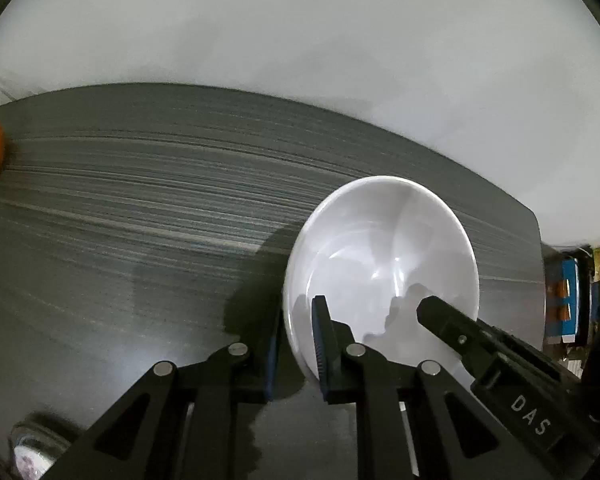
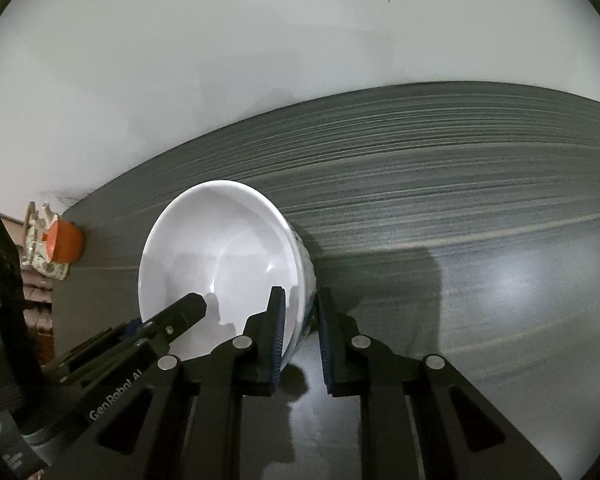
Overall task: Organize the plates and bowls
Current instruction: 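Grip the small bowl rim with both tools and lift it, then carry the small bowl with both tools over the nested bowls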
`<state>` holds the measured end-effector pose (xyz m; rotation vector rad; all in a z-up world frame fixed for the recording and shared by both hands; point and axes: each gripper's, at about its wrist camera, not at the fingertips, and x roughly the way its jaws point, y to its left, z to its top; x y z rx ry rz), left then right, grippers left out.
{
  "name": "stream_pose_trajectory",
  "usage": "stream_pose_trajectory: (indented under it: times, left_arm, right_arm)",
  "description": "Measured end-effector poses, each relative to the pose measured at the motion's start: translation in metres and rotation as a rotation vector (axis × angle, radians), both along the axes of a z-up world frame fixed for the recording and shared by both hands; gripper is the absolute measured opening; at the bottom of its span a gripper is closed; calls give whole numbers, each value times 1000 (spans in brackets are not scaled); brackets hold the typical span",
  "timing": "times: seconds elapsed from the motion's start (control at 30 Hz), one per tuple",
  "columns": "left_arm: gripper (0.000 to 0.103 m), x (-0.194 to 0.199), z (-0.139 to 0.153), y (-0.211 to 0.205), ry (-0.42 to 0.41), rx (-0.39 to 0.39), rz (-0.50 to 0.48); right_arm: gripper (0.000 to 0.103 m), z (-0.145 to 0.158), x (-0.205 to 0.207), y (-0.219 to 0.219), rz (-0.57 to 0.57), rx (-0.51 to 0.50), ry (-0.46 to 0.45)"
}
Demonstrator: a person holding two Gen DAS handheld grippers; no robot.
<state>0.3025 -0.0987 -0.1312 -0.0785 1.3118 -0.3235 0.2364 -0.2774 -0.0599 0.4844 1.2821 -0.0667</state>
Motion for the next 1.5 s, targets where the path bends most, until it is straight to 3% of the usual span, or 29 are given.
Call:
stream_pose_trajectory:
  times: [0.37,0.57,0.9,1.13,1.5]
  left_arm:
    - [15,-57,40,-5,-39,-8,-22]
    - [15,-100,62,-15,-80,33,-45]
    - [15,-162,82,12,-90,13,-57]
    - [15,-204,86,52,-64,-1,-39]
    - [15,-255,60,82,-3,8,-21]
  right_arm:
    - [16,59,-53,8,0,-15,-67]
    - [16,86,-92,20,-3,-20,-79]
    - [16,121,-161,43,9,-19,-104]
    - [17,126,-207,65,17,3,-110]
    - [18,108,-251,102,41,-1,-73]
